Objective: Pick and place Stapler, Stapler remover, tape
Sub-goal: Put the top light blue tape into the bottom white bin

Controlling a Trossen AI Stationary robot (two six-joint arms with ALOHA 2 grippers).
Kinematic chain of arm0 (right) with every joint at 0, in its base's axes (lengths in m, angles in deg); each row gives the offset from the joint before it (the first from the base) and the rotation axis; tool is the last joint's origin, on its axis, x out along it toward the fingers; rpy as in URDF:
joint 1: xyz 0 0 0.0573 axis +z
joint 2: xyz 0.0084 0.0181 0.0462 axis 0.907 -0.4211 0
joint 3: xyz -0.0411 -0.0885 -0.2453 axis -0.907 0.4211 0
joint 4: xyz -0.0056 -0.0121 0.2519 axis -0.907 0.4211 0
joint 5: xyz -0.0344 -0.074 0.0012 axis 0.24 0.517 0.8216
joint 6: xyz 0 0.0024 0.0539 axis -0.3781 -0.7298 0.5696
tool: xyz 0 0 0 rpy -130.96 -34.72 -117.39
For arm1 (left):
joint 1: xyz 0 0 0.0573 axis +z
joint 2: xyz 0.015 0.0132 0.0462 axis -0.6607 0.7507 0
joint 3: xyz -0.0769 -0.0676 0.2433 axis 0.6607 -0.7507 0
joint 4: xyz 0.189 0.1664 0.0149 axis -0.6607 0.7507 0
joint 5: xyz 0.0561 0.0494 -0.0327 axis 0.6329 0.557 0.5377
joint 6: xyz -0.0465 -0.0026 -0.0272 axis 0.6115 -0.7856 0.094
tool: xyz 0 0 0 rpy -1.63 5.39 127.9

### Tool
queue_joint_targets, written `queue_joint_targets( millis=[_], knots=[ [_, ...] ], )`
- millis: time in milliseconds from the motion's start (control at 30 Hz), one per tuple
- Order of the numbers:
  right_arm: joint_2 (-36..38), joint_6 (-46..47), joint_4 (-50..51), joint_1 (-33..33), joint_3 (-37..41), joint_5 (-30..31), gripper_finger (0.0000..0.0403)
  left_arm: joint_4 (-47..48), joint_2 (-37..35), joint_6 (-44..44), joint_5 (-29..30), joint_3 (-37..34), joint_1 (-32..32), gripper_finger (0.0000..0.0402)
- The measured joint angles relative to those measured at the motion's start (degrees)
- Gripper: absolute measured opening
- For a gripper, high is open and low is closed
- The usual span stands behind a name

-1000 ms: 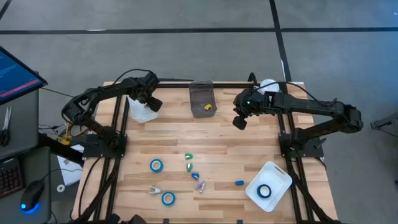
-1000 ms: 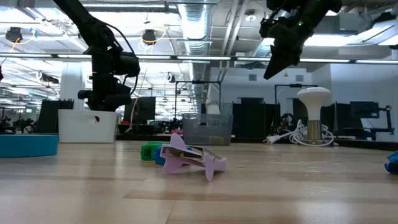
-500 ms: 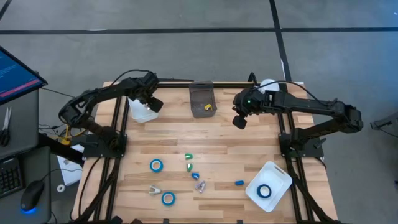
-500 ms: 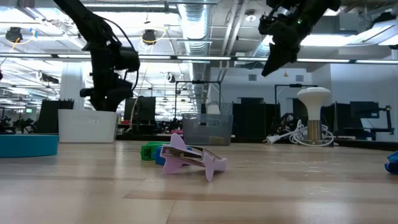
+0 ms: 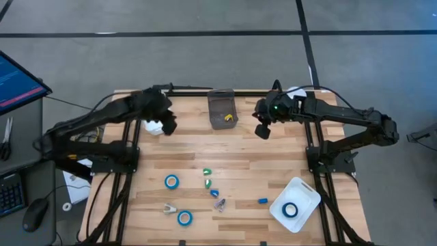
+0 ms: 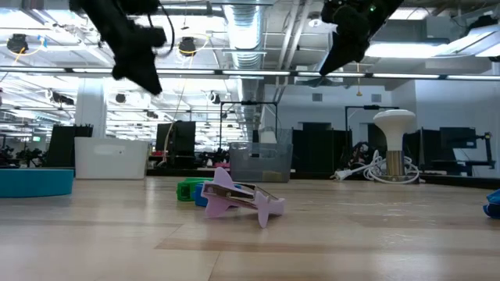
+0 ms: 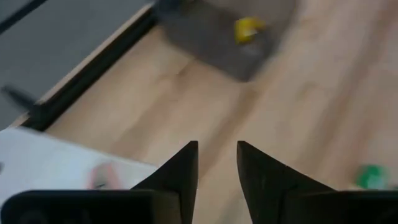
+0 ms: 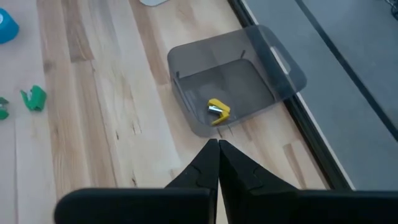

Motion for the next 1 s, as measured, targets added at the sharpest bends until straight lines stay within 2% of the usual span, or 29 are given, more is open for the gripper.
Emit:
queue_joint_targets(
  millis=[200, 333, 467, 700, 1000],
  knots=[
    [0.0, 0.01, 0.02, 2.04, 0.0, -0.04, 0.0001, -0.01, -4.08, 6.14, 0.18, 0.0, -13.2, 0.0091],
    [0.0, 0.02, 0.01, 3.47, 0.0, -0.02, 0.0001, -0.04, -3.57, 7.77, 0.36, 0.01, -21.69, 0.0084],
    [0.0, 0.03, -0.32, 4.33, 0.0, -0.02, 0.0001, -0.1, -1.58, 9.68, 3.18, 0.02, -28.09, 0.0077],
    [0.0, 0.04, -0.35, 4.92, 0.0, -0.04, 0.0001, -0.19, 1.92, 12.36, 4.55, 0.02, -33.11, 0.0066],
    [0.0, 0.04, -0.46, 4.81, 0.0, -0.04, 0.0001, -0.41, 5.48, 13.53, 4.37, 0.28, -34.25, 0.0049]
  ],
)
